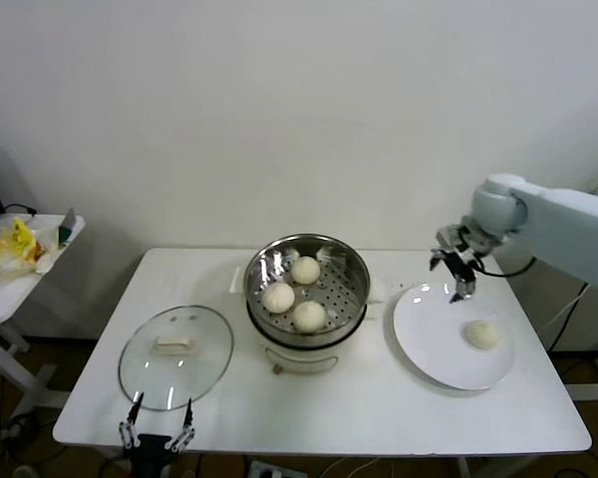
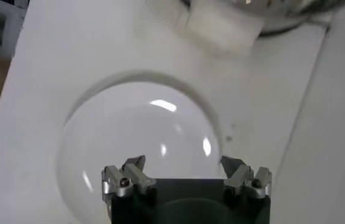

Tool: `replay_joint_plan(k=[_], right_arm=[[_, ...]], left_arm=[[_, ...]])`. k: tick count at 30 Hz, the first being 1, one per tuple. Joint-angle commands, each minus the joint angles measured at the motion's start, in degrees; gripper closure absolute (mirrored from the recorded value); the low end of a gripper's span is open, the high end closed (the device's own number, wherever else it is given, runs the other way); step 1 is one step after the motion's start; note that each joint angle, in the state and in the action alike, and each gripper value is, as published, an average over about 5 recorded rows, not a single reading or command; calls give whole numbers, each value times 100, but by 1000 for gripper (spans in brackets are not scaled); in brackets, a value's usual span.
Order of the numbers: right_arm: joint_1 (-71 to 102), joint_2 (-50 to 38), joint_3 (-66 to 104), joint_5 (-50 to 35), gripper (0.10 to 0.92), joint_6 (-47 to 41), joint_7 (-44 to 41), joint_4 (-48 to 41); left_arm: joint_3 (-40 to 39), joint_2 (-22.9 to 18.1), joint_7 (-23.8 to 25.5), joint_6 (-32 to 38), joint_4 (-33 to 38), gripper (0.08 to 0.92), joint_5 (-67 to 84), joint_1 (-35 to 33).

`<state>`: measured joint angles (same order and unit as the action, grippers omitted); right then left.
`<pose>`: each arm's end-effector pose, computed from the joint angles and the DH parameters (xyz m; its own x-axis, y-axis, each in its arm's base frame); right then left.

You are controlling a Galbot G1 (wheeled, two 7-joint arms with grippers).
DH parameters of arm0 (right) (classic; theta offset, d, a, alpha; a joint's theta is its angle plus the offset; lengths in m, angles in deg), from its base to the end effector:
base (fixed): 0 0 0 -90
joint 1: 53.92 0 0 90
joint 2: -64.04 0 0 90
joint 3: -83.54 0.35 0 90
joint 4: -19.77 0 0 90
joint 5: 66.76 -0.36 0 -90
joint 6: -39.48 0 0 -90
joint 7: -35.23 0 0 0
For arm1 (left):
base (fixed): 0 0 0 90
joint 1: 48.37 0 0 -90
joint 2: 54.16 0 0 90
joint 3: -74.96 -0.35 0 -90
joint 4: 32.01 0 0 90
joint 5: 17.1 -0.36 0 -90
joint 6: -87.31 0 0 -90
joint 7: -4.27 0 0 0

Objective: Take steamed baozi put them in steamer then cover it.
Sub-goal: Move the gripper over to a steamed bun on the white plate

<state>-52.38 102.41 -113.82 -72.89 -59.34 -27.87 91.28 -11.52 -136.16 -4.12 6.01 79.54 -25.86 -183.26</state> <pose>0.5407 -0.1616 -0.1164 -0.1604 0.0011 0.9870 -0.9700 -0.1850 -0.1575 0.0866 0.0507 -0.3866 -0.9723 -0.0995 0.2113 -0.0292 0.9494 0.3127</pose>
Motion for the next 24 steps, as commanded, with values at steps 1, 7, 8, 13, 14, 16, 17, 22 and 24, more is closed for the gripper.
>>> replay_joint_plan(k=[1,7,8,13,14,16,17,22,24], right_arm=[[2218,-550,1891,1373,203,48,-82,-970],[2705,-151,2554,1727,203,240,-132,-1672],[2719,-111,2575,1745,203,243,-150,-1725],[2756,56,2656,1798,203,265,-187,-1920],[2763,102,2684,1812,203,273,-186,-1965],[2772,193,2725,1829,203,280,-185,-2045],[2774,238,2736,1830,203,280,-184,-2080],[2782,436,2802,1846,203,292,-176,-2220],[2780,500,2813,1863,203,304,-174,-2272]], left_arm=[[24,-35,-14,-12,0,177,-31,-60],[45,-76,-20,-23,13,177,-96,-120],[49,-81,-22,-25,9,177,-104,-124],[58,-106,-32,-28,-22,177,-142,-129],[57,-109,-33,-28,-27,177,-152,-129],[54,-115,-35,-29,-33,177,-172,-126],[51,-120,-35,-30,-34,177,-182,-124],[45,-138,-39,-30,-47,177,-216,-120],[44,-142,-40,-23,-59,177,-223,-126]])
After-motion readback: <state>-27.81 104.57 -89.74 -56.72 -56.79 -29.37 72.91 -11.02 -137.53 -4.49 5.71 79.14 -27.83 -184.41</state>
